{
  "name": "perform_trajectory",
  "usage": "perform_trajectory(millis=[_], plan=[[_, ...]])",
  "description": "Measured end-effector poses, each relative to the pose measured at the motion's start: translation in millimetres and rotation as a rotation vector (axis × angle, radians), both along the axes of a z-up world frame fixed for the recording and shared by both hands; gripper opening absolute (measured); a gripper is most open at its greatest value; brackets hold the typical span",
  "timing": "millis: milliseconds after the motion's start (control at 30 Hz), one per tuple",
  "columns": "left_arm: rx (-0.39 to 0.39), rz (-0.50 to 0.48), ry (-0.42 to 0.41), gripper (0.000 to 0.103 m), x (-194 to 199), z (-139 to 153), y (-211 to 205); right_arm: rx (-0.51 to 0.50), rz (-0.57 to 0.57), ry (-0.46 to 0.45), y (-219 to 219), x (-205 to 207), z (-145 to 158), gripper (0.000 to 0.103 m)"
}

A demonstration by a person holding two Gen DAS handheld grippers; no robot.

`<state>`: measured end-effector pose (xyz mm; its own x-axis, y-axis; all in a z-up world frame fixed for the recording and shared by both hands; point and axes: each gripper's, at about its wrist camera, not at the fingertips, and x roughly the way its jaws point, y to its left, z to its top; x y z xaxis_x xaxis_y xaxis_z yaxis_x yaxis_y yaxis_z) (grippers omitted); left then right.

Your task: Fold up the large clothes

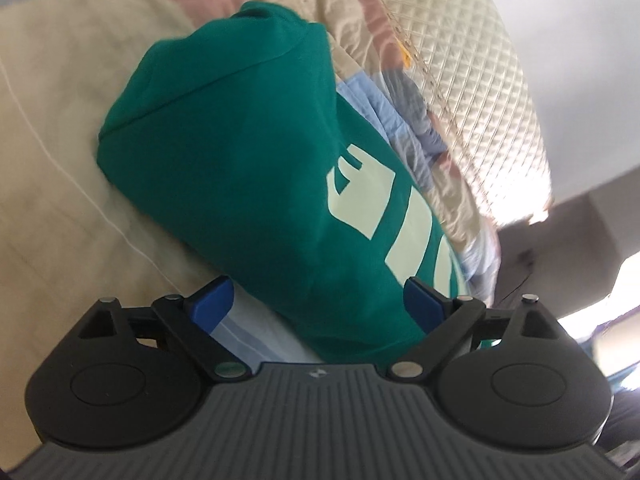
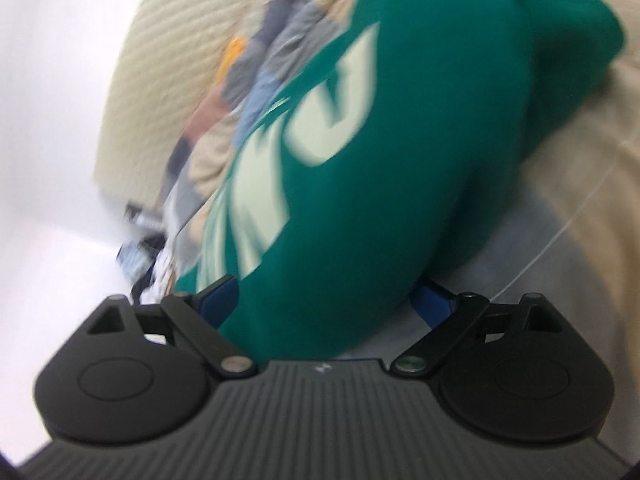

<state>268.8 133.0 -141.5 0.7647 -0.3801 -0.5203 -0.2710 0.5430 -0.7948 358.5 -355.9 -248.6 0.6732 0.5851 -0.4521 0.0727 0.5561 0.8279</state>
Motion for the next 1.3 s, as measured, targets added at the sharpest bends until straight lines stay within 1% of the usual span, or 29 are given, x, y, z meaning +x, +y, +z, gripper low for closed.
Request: perform_trajectory(millis=[67, 167, 267, 300, 433, 533, 633, 733, 800, 867, 900, 967, 1000, 1067, 1167, 1233, 1300], plan=[[-0.052, 0.023, 0.018, 0.095, 4, -8, 5, 0.030, -0.048, 0.029, -8, 6, -7, 0.094], [-0.105, 0.087, 0.047, 0.096, 7, -17, 15, 0.114, -0.085, 0.057, -17, 11, -18, 0.094], [-0.201, 0.122, 0.073, 0.096, 12, -29, 22, 0.114, -0.114, 0.038, -18, 7, -15, 0.094], [-0.218, 0.122, 0.076, 0.096, 14, -32, 23, 0.111, -0.129, 0.030, -18, 4, -13, 0.094], [-0.308, 0.142, 0.050, 0.097, 26, -43, 27, 0.150, -0.200, 0.015, -28, -3, -14, 0.094], [-0.280, 0.161, 0.037, 0.096, 34, -43, 20, 0.180, -0.227, 0.026, -35, -6, -20, 0.094], [-0.210, 0.155, 0.026, 0.096, 44, -39, 8, 0.202, -0.224, 0.048, -31, -4, -26, 0.095], [-0.184, 0.162, 0.016, 0.096, 52, -36, 3, 0.228, -0.211, 0.056, -30, -1, -33, 0.095], [-0.172, 0.171, 0.012, 0.094, 57, -36, 1, 0.229, -0.205, 0.054, -28, 1, -33, 0.097], [-0.146, 0.178, 0.009, 0.085, 61, -35, -2, 0.233, -0.206, 0.053, -29, 11, -33, 0.099], [-0.133, 0.182, 0.006, 0.082, 63, -34, -4, 0.237, -0.209, 0.050, -30, 11, -34, 0.100], [-0.109, 0.185, -0.010, 0.071, 64, -32, -7, 0.250, -0.235, 0.044, -32, 8, -36, 0.101], [-0.095, 0.181, -0.015, 0.068, 62, -30, -10, 0.264, -0.246, 0.044, -32, 7, -38, 0.102], [-0.091, 0.181, -0.025, 0.059, 61, -29, -14, 0.285, -0.264, 0.043, -35, 6, -39, 0.102], [-0.087, 0.183, -0.043, 0.052, 60, -24, -18, 0.314, -0.297, 0.046, -41, 4, -43, 0.102], [-0.074, 0.180, -0.054, 0.050, 58, -22, -15, 0.291, -0.342, 0.031, -43, 2, -42, 0.102], [-0.072, 0.182, -0.060, 0.050, 61, -24, -15, 0.236, -0.360, -0.002, -46, 6, -39, 0.102]])
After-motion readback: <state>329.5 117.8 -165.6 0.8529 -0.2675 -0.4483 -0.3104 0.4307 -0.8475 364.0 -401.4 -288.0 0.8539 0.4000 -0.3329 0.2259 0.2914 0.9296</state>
